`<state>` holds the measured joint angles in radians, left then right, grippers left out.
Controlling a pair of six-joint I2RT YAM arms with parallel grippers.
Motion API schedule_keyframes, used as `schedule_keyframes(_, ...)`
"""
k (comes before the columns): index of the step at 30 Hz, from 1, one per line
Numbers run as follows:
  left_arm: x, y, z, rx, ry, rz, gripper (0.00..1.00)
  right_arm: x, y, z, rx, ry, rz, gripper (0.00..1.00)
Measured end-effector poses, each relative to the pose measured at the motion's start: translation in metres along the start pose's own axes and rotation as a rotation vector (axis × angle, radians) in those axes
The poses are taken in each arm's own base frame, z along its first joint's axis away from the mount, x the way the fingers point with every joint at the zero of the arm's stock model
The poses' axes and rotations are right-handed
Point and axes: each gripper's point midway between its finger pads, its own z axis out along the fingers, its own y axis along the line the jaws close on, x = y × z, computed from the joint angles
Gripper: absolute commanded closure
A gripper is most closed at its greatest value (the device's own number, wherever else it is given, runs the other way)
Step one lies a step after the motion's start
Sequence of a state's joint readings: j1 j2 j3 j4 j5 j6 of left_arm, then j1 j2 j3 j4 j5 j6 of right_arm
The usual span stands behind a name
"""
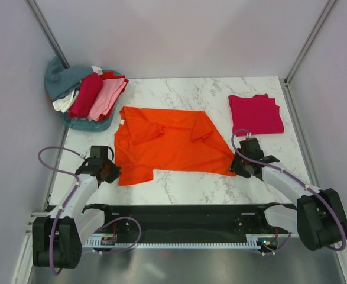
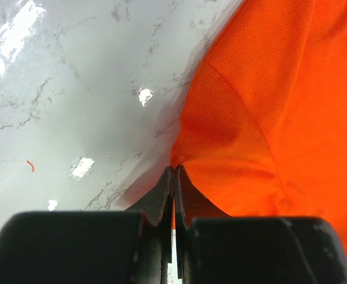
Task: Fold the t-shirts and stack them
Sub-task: Flatten the tshirt out
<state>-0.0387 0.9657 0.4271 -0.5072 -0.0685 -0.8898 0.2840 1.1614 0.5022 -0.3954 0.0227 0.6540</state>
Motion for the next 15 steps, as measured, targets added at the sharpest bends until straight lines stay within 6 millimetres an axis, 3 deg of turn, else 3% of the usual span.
schedule_keyframes(1,0.000,0.000,0.000,0.000,0.000,0.000,0.98,-0.001,0.001,0.001,-0.002,-0.005,0.003,0.55)
schedule_keyframes(8,0.002,-0.002,0.000,0.013,0.013,0.000,0.98,-0.010,-0.002,0.008,0.035,-0.029,0.013,0.98)
schedule_keyframes(12,0.005,-0.006,0.003,0.016,0.040,0.000,0.98,-0.027,0.006,0.007,0.048,-0.045,0.008,1.00)
schedule_keyframes(15,0.002,-0.013,0.006,0.014,0.056,0.001,0.98,-0.057,0.020,0.006,0.031,-0.088,0.020,1.00)
